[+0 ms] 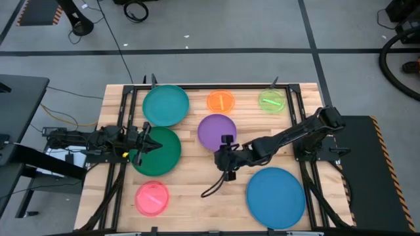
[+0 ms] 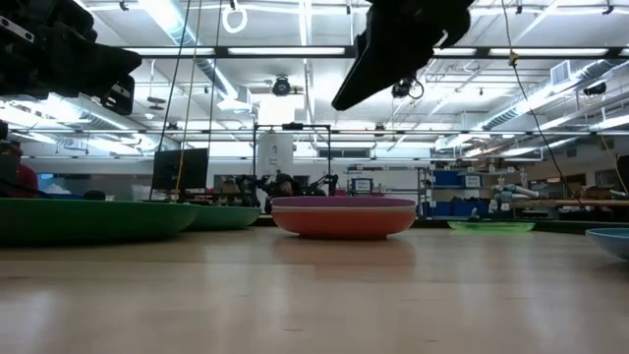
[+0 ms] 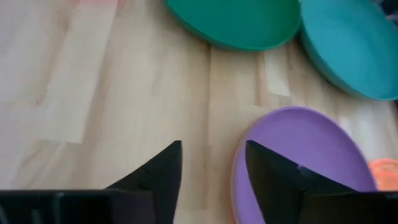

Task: Stack plastic plates
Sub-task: Stack the green plate on top of the light blue plate

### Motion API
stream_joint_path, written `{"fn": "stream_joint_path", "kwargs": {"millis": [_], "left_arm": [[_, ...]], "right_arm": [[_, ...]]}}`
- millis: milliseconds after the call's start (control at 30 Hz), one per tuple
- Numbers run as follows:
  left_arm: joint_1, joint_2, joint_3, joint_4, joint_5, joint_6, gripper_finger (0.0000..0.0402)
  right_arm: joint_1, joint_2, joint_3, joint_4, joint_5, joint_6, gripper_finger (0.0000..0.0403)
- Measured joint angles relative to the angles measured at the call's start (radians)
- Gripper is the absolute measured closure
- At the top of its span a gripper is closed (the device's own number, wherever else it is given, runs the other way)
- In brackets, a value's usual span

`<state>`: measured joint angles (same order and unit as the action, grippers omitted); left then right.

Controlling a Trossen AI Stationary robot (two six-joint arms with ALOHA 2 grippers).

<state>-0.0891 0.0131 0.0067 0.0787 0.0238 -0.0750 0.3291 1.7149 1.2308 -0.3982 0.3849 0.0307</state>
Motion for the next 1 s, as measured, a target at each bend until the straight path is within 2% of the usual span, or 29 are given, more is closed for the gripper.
{"fn": "stream_joint_path", "kwargs": {"millis": [100, 233, 367, 500, 733, 1000], "left_arm": [[0.0, 0.0, 0.0, 0.0, 0.0, 0.0, 0.0388], [0.0, 0.0, 0.0, -0.001, 0.0, 0.0, 0.0388], [0.0, 0.0, 0.0, 0.0, 0.0, 0.0, 0.0388], [0.0, 0.0, 0.0, -0.001, 0.0, 0.0, 0.0388], [0.0, 0.0, 0.0, -0.001, 0.0, 0.0, 0.0388], [0.0, 0.0, 0.0, 0.021, 0.0, 0.0, 0.0388]], "right_arm": [[0.047, 0.001, 0.012, -0.017, -0.039, 0.023, 0.017], [0.131, 0.002, 0.084, -0.092, 0.014, 0.222, 0.014], [0.213, 0.017, 0.169, -0.195, 0.089, 0.308, 0.0141], [0.268, 0.091, 0.246, -0.292, 0.096, 0.31, 0.0151], [0.309, 0.18, 0.321, -0.305, 0.032, 0.325, 0.0153], [0.302, 0.181, 0.328, -0.275, 0.039, 0.308, 0.0154]]}}
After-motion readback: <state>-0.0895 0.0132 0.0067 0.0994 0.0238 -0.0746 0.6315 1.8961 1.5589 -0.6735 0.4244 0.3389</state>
